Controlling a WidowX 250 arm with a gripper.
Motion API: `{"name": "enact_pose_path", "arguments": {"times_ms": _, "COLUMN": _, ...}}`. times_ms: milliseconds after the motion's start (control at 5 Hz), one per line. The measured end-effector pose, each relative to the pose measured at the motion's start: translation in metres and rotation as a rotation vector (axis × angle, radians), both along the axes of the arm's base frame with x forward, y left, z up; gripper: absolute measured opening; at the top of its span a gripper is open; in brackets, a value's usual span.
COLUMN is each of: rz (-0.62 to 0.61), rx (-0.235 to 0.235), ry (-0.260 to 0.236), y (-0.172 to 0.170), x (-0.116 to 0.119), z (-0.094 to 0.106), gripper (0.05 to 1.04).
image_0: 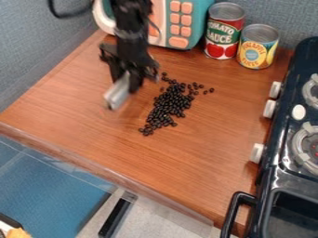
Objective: Sweep into pile
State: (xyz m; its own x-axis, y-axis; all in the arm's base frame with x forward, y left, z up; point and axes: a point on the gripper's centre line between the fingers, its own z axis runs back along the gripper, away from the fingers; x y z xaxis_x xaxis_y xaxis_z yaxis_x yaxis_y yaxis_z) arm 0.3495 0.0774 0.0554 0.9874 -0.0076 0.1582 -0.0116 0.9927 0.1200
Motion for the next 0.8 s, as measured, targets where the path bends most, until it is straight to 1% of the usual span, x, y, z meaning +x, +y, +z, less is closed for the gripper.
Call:
{"name": "enact_pose_path", "arguments": {"times_ms": 200, "rz": 0.017, "rx": 0.001, "ry": -0.015, "y": 0.021, "x": -0.001, "z": 0.007, "gripper": 0.384}}
{"name": "enact_pose_path", "arguments": {"times_ms": 400, "rz": 0.025, "rx": 0.024, "ry": 0.012, "y": 0.037, "x": 0.006, "z": 0.003, "gripper": 0.384}}
{"name": "enact_pose_path", "arguments": {"times_ms": 600, "rz": 0.016, "rx": 0.077, "ry": 0.081, "y": 0.046, "x": 0.008, "z": -0.032, "gripper": 0.384}}
{"name": "enact_pose_path", "arguments": {"times_ms": 800, "rz": 0.001, "rx": 0.098, "ry": 0.09, "y": 0.038, "x": 0.017, "z": -0.043, "gripper": 0.384}}
